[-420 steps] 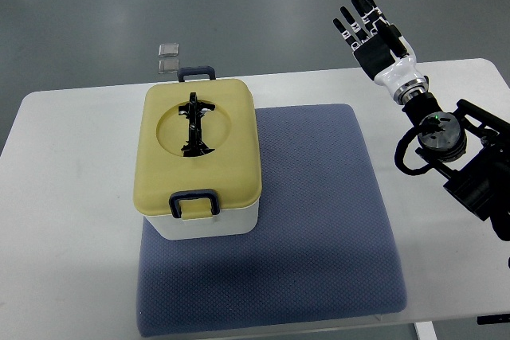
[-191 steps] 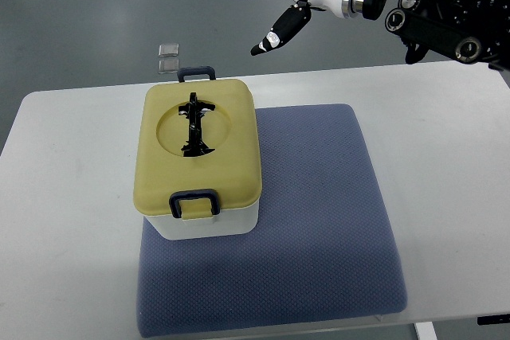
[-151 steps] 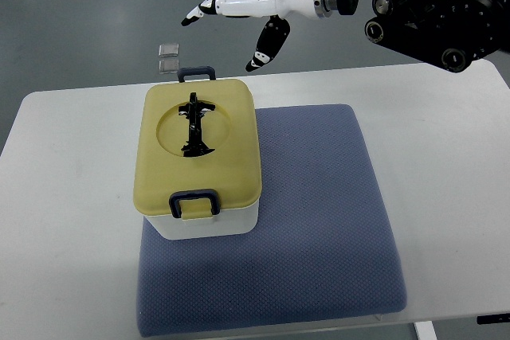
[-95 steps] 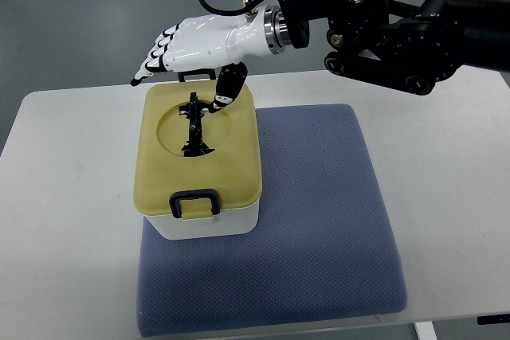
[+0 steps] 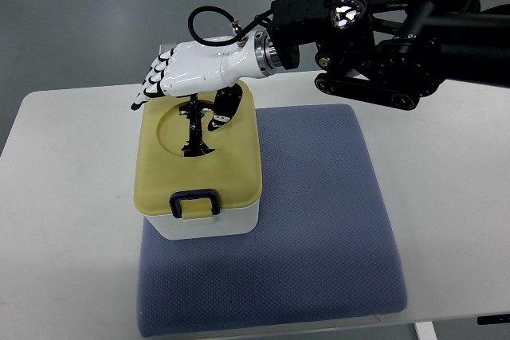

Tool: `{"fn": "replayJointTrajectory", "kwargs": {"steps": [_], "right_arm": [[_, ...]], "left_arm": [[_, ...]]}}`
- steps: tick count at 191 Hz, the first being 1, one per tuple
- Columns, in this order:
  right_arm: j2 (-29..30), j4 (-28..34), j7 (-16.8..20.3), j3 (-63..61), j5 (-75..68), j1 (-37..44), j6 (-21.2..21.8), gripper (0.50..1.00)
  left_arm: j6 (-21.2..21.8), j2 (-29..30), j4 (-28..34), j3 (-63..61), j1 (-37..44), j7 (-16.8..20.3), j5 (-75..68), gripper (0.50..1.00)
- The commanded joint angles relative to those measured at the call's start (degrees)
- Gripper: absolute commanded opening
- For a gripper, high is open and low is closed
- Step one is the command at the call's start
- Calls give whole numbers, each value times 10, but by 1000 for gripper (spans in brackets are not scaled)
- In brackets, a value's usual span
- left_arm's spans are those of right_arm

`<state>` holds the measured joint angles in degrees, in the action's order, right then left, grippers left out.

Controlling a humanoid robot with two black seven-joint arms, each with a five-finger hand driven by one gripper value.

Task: Open white storage box with right hand
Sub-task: 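Lower the right hand onto the black handle on the yellow lid, then grasp the black handle with the right hand and lift the lid up, then carry the yellow lid beside the box and lower it onto the mat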

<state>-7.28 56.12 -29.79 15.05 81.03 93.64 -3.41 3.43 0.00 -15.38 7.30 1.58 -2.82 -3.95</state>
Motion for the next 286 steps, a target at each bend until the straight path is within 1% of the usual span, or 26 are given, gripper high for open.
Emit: {"fn": "replayJointTrajectory", "kwargs": {"steps": [1, 11, 19, 22, 24, 27, 32, 35, 36, 37, 38, 39, 40, 41, 42, 43, 44, 45, 46, 47, 49, 120, 160, 200, 242, 286], "right_arm": [[7, -7, 0, 4, 0, -7, -7, 879], [9, -9, 0, 8, 0, -8, -10, 850], [10, -12, 0, 9, 0, -9, -12, 811], [10, -13, 0, 9, 0, -10, -12, 787], [10, -13, 0, 9, 0, -10, -12, 787], [10, -14, 0, 9, 1, -12, -14, 758], [11, -15, 0, 9, 1, -14, -15, 733], [12, -16, 0, 9, 1, -14, -16, 701], [12, -16, 0, 9, 1, -14, -16, 701], [12, -16, 0, 9, 1, -14, -17, 678], [12, -16, 0, 9, 1, -14, -17, 678], [13, -16, 0, 10, 1, -14, -17, 650], [13, -16, 0, 10, 1, -14, -17, 650], [13, -16, 0, 10, 1, -15, -18, 617], [13, -16, 0, 10, 1, -15, -18, 617], [13, -16, 0, 11, 1, -15, -19, 580], [13, -16, 0, 11, 1, -15, -19, 580], [14, -16, 0, 11, 1, -15, -19, 544], [14, -16, 0, 11, 1, -15, -19, 543], [14, -16, 0, 12, 1, -15, -20, 509], [14, -16, 0, 14, 2, -15, -21, 500], [2, -13, 3, 11, -7, 8, -37, 500], [-27, 2, -2, 9, -12, 46, -40, 500], [-88, 11, -18, 10, -11, 76, -38, 500], [-168, 16, -52, 21, -6, 80, -35, 500], [-240, 7, -52, 89, 0, 50, -41, 500]], "left_arm": [[0, 0, 0, 0, 0, 0, 0, 1000], [0, 0, 0, 0, 0, 0, 0, 1000], [0, 0, 0, 0, 0, 0, 0, 1000], [0, 0, 0, 1, 0, 0, 0, 1000], [0, 0, 0, 1, 0, 0, 0, 1000], [0, 0, 0, 0, 0, 0, 0, 1000], [0, 0, 0, 1, 0, -1, 0, 1000], [0, 0, 1, 1, 0, 0, 0, 1000], [0, 0, 1, 1, 0, 0, 0, 1000], [0, 0, 0, 1, 0, 0, 0, 1000], [0, 0, 0, 1, 0, 0, 0, 1000], [0, 0, 0, 0, 0, 0, 0, 1000], [0, 0, 0, 0, 0, 0, 0, 1000], [0, 0, 1, 0, 0, -1, 0, 1000], [0, 0, 1, 0, 0, -1, 0, 1000], [0, 0, 1, 0, 0, 0, 0, 1000], [0, 0, 1, 0, 0, 0, 0, 1000], [0, 0, 1, 1, 0, -1, 0, 1000], [0, 0, 1, 1, 0, -1, 0, 1000], [0, 0, 1, 0, 0, -1, 0, 1000], [0, 0, 0, 1, 0, 0, 0, 1000], [0, 0, 1, 1, 0, 0, 0, 1000], [0, 0, 3, 1, 0, -1, 0, 1000], [0, 0, 3, 1, 0, 0, 0, 1000], [0, 0, 2, 0, 0, -1, 0, 1000], [-1, 0, -1, -1, 0, -1, 0, 1000]]}}
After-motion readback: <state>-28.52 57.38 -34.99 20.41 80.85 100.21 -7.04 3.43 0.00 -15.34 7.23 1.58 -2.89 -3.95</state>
